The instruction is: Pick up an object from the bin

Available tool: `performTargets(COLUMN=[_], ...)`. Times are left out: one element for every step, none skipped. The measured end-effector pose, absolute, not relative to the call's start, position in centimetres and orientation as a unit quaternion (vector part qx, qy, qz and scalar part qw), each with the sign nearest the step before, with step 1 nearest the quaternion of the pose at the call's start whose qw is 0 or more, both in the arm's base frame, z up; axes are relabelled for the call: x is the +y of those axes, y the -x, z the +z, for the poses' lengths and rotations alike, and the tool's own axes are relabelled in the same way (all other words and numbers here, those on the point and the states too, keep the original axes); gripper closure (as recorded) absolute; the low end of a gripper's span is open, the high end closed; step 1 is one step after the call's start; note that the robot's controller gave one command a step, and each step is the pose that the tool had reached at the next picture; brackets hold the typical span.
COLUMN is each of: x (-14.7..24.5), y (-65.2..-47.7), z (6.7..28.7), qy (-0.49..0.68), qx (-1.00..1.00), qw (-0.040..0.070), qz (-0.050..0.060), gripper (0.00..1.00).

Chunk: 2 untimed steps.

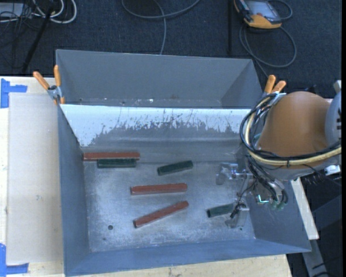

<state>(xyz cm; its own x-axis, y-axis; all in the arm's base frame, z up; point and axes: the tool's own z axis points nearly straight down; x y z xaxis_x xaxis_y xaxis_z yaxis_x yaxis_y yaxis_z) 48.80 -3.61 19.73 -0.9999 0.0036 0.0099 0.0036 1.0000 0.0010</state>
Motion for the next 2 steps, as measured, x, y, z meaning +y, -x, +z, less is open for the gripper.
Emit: performTargets(x=[-3.6, -7.4], y=[-49.0, -50.5], z=[20.1, 14.0], qy=[0.001, -0.035], qx=[-1.000, -0.999], qw=[0.001, -0.002], qz=[0.000, 0.000], gripper=[0.00, 0.00])
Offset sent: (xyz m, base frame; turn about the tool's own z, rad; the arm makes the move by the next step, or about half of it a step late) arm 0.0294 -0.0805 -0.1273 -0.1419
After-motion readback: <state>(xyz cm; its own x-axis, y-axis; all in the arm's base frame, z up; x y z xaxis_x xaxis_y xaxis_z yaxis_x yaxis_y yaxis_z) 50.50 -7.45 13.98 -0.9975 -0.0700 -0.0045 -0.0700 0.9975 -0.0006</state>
